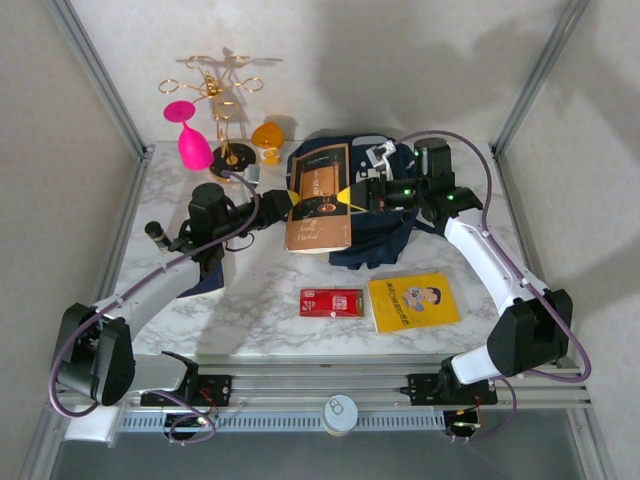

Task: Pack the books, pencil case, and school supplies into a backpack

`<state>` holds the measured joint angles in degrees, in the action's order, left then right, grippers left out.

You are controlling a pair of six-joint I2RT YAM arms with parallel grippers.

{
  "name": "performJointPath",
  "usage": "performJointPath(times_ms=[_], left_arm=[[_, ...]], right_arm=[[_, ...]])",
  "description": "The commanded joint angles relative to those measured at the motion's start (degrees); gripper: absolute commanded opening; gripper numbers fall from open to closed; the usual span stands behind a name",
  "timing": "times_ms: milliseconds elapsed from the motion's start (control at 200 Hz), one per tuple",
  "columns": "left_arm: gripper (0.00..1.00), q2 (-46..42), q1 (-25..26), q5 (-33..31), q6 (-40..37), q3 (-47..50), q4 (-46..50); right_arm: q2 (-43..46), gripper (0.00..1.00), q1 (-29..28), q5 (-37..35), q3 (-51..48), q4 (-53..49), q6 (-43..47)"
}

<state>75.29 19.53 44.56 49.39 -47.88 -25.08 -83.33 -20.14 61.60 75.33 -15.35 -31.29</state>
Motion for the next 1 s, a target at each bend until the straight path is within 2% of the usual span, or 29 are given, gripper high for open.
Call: performJointPath(times_ms=[0,215,375,501,646,796,936,996], left_arm=[[0.48,-1.19,0.77,2.72,3.12,-0.31,-8.33],[0.55,-3.02,2.22,4.59,5.33,0.05,-11.58],[0.57,-4.41,3.96,5.57,6.24,0.24,-13.99],[0.61,-6.88,5.77,5.5,7.22,0.38,-17.04],[0.64,-9.13,8.15,2.49,3.04,-0.79,-13.21],[0.69,-10.62,8.31,0.51,2.66,0.06,-13.19],[0.66,-8.7,9.18,0.49,4.16,-1.39,-12.25],[0.64,-8.34,9.93,-0.72,4.64,-0.91,-13.09]], right_arm=[[1.88,0.0,-0.3,2.95,-0.34,2.88,0.66],[1.33,0.0,1.18,3.73,-1.27,1.49,1.78],[3.3,0.0,1.31,9.5,-2.09,6.6,-0.14],[4.89,0.0,3.64,12.79,-4.14,10.33,-3.0],[3.66,0.0,4.52,11.29,-4.25,6.16,-0.64],[3.54,0.0,6.52,10.73,-4.87,6.16,-0.56],[2.06,0.0,6.52,9.21,-2.46,1.32,2.72],[2.02,0.0,6.33,9.01,-2.87,3.48,1.23]])
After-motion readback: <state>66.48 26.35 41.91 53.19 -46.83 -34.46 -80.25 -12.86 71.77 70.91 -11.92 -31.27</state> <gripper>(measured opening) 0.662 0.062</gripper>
